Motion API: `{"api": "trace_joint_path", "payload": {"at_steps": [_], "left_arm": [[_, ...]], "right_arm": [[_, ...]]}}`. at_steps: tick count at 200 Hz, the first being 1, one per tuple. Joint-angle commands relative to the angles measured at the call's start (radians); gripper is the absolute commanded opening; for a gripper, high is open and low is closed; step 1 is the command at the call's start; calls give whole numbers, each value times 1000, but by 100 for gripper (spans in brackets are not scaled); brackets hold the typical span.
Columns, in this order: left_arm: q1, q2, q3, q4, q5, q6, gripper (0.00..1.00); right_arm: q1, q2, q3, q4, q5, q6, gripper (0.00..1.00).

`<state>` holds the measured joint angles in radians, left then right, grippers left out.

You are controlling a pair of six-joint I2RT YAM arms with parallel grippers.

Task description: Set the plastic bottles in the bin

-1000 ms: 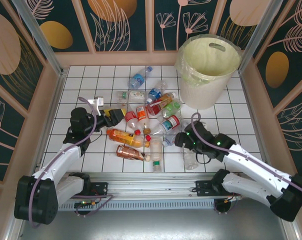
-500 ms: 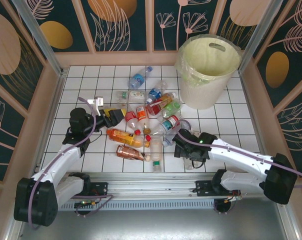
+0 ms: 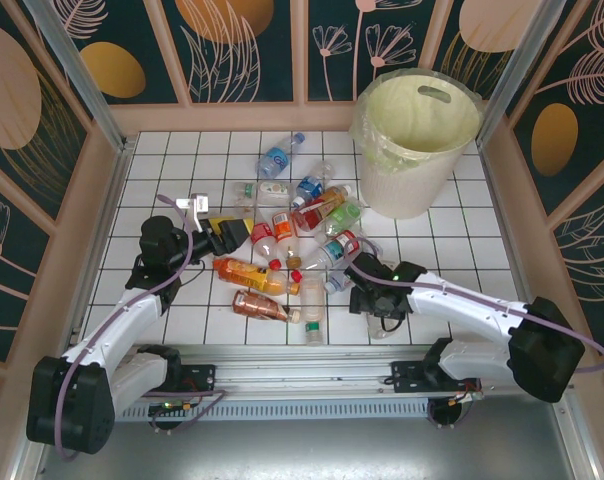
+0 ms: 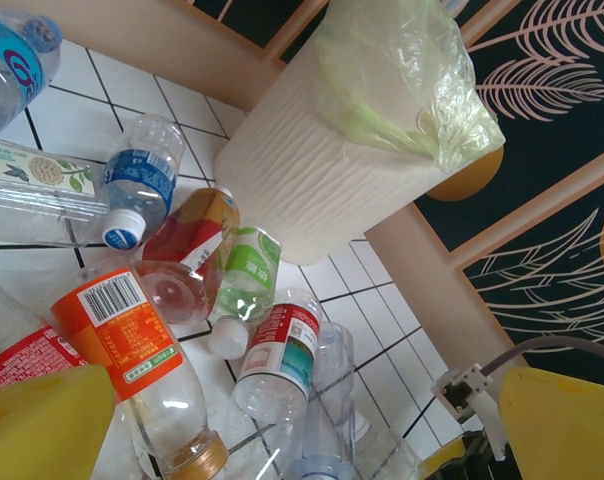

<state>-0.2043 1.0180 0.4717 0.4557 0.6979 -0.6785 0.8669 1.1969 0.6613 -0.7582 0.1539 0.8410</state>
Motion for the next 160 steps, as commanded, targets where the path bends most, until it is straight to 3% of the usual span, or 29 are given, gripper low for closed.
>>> {"api": "trace_joint_path", "payload": {"at_steps": [1, 85, 100, 134, 160], "left_arm": [[-9, -6, 35, 18, -2, -2, 99], [-14, -7, 41, 13, 2, 6, 99], [-13, -7, 40, 15, 2, 5, 99], [-15, -8, 41, 14, 3, 4, 99], [-16, -10, 39, 14, 0, 3, 99]], "right_arm": [[-12, 20, -23, 14, -23, -40, 78], [-13, 88, -20, 31, 26, -26, 70], [-14, 94, -24, 38, 32, -25, 76], [-16, 104, -29, 60, 38, -23, 81], [-16, 104, -29, 69, 36, -29, 79]]}}
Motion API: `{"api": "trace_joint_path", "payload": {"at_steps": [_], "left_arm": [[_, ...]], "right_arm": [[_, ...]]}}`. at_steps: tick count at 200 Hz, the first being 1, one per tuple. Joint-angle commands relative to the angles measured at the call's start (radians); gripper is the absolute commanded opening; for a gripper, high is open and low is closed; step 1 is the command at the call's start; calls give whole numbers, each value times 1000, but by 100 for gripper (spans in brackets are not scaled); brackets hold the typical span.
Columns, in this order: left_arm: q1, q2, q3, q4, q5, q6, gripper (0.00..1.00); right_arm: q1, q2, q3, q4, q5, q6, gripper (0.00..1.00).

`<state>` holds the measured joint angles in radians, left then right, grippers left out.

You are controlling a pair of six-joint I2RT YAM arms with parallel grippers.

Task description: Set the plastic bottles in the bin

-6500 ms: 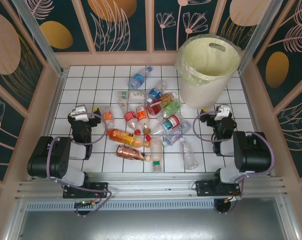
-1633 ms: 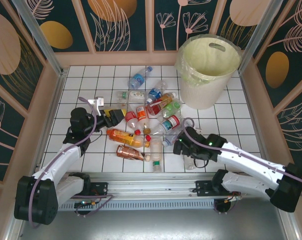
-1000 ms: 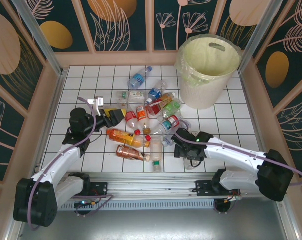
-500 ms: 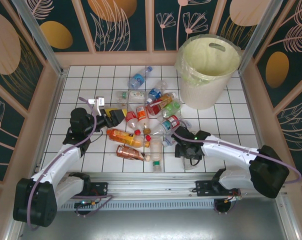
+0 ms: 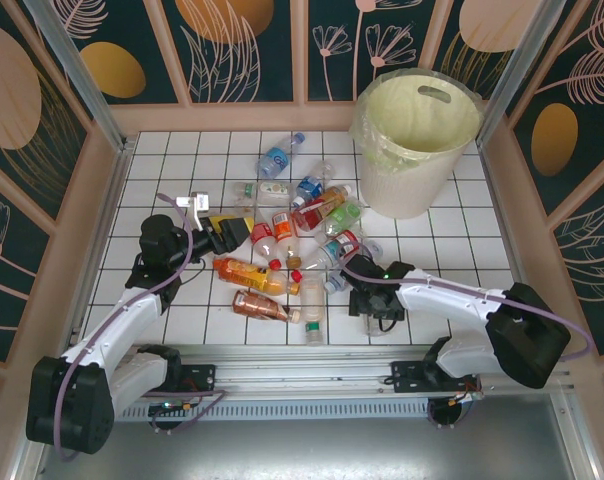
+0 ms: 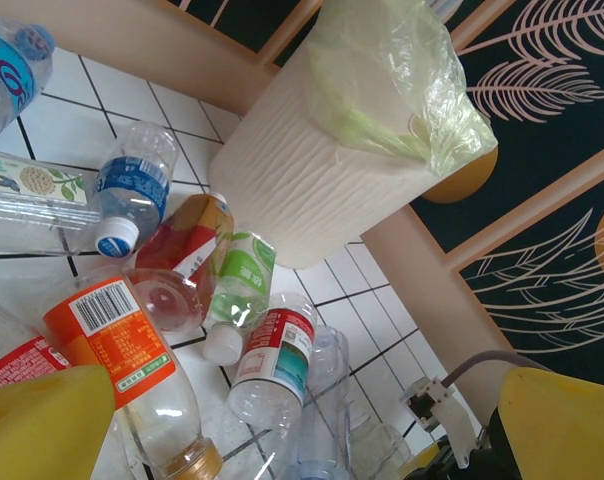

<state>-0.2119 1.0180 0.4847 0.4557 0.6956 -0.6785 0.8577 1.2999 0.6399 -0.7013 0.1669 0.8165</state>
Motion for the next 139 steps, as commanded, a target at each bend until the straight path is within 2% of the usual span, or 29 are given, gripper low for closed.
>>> {"api": "trace_joint_path", "payload": {"at_steps": [1, 29, 60, 105, 139], "left_arm": [[-9, -10, 27, 14, 2, 3, 99], [-10, -12, 27, 13, 1, 1, 99], [-12, -12, 30, 16, 2, -2, 99], [-15, -9, 34, 37, 8, -13, 99], [-19, -9, 31, 103, 45, -32, 99]], "right_arm": [[-7, 1, -8, 13, 23, -5, 78], [-7, -21, 2, -2, 45, 5, 65], [-10, -98, 43, -55, 93, 22, 57], [7, -310, 164, -121, 172, -11, 54], [7, -441, 297, -54, 181, -153, 53]]}}
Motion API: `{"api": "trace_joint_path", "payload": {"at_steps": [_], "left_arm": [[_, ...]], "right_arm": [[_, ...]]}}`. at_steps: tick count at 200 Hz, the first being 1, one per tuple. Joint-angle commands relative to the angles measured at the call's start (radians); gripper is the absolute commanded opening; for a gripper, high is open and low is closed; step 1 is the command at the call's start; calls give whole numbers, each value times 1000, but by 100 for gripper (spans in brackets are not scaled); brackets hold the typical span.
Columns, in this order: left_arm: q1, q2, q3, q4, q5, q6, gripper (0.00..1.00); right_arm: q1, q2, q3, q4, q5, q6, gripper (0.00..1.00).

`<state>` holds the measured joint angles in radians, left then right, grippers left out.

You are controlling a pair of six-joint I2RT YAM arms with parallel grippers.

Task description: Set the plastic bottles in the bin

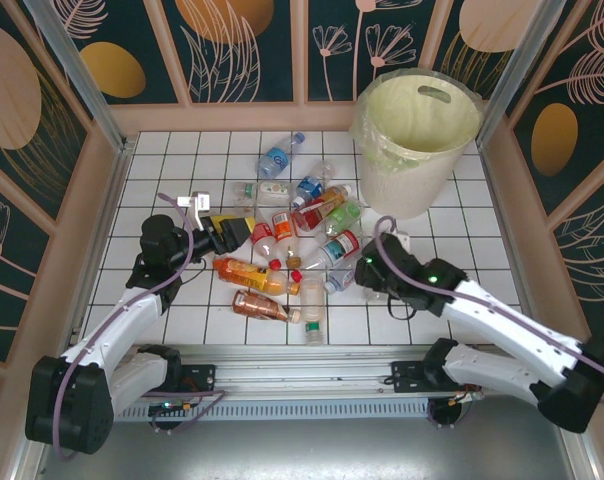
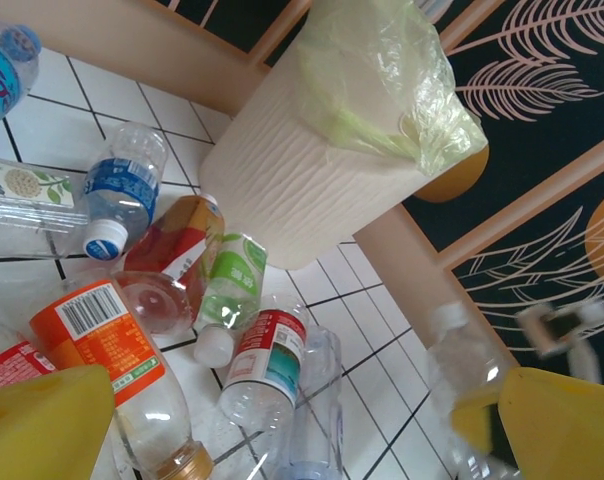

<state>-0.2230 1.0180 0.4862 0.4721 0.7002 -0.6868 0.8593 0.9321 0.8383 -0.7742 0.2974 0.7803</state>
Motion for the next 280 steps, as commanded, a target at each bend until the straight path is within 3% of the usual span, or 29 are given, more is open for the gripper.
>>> {"api": "trace_joint_path", "payload": {"at_steps": [1, 29, 69, 117, 160, 230, 280], "left_arm": [[-8, -9, 29, 89, 43, -24, 99], [-11, -3, 34, 181, 109, -68, 99], [-16, -16, 67, 140, 107, -55, 99], [-19, -30, 63, 120, 90, -53, 99], [-22, -36, 66, 107, 70, -48, 99], [-24, -39, 94, 38, 49, -36, 99], [-24, -34, 97, 45, 68, -42, 99]], "right_arm": [[6, -75, 102, 22, 51, -123, 53], [-33, -59, 234, 139, 77, -270, 52], [-199, 99, 475, 246, -25, -448, 51], [-424, 300, 734, 288, -176, -550, 51], [-581, 512, 990, 221, -187, -606, 51], [-717, 813, 1318, 57, -186, -635, 51], [-752, 908, 1319, 4, -180, -643, 51]]}}
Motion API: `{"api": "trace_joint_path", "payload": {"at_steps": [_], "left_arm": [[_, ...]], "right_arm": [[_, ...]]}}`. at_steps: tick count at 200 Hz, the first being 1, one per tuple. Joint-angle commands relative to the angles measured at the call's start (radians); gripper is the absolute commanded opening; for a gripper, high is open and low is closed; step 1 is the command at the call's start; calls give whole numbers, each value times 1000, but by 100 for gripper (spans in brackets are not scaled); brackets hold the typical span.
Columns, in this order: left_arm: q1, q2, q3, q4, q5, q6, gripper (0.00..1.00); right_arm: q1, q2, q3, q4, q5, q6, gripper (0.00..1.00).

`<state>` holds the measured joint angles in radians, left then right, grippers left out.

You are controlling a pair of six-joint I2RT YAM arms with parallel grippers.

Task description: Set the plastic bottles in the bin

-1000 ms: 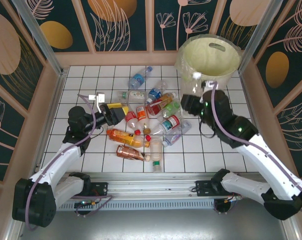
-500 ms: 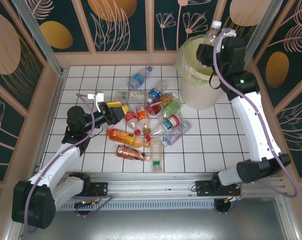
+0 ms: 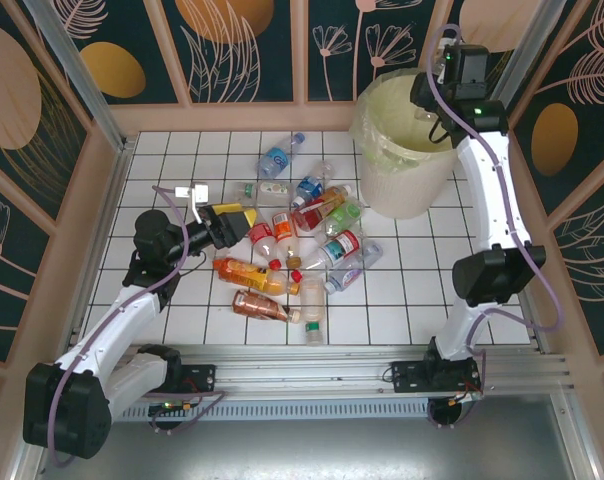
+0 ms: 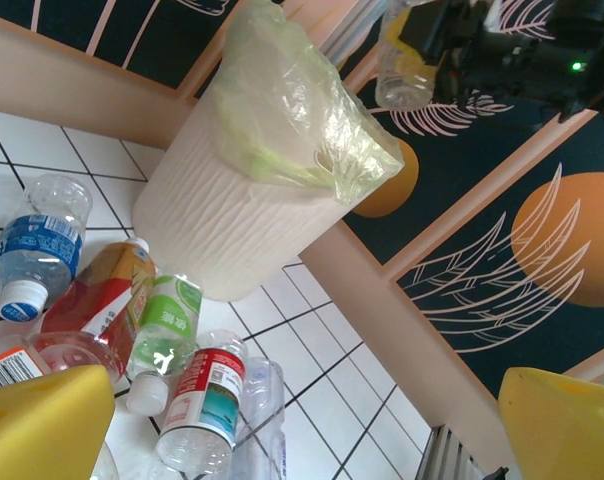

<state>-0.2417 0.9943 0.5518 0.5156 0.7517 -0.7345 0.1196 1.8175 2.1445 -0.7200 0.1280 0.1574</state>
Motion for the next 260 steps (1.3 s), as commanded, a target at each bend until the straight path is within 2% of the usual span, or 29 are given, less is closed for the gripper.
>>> {"api": "trace_joint_path", "payload": {"at_steps": [1, 47, 82, 170, 230, 260], "left_arm": [[-5, -10, 31, 2, 18, 6, 99], [-6, 24, 53, -20, 98, 33, 98], [-9, 29, 55, -27, 92, 37, 99], [-47, 37, 70, -62, 68, 49, 98], [-54, 35, 71, -78, 54, 58, 99], [-55, 30, 72, -81, 48, 58, 99]], "right_arm": [[-12, 24, 11, -50, -10, -20, 51], [-26, 67, -52, -49, -89, -38, 51], [-26, 117, -53, -86, -143, -49, 51], [-35, 220, -11, -158, -140, -18, 52], [-34, 221, 61, -150, -152, -4, 62], [-35, 216, 114, -168, -157, 1, 71]]}}
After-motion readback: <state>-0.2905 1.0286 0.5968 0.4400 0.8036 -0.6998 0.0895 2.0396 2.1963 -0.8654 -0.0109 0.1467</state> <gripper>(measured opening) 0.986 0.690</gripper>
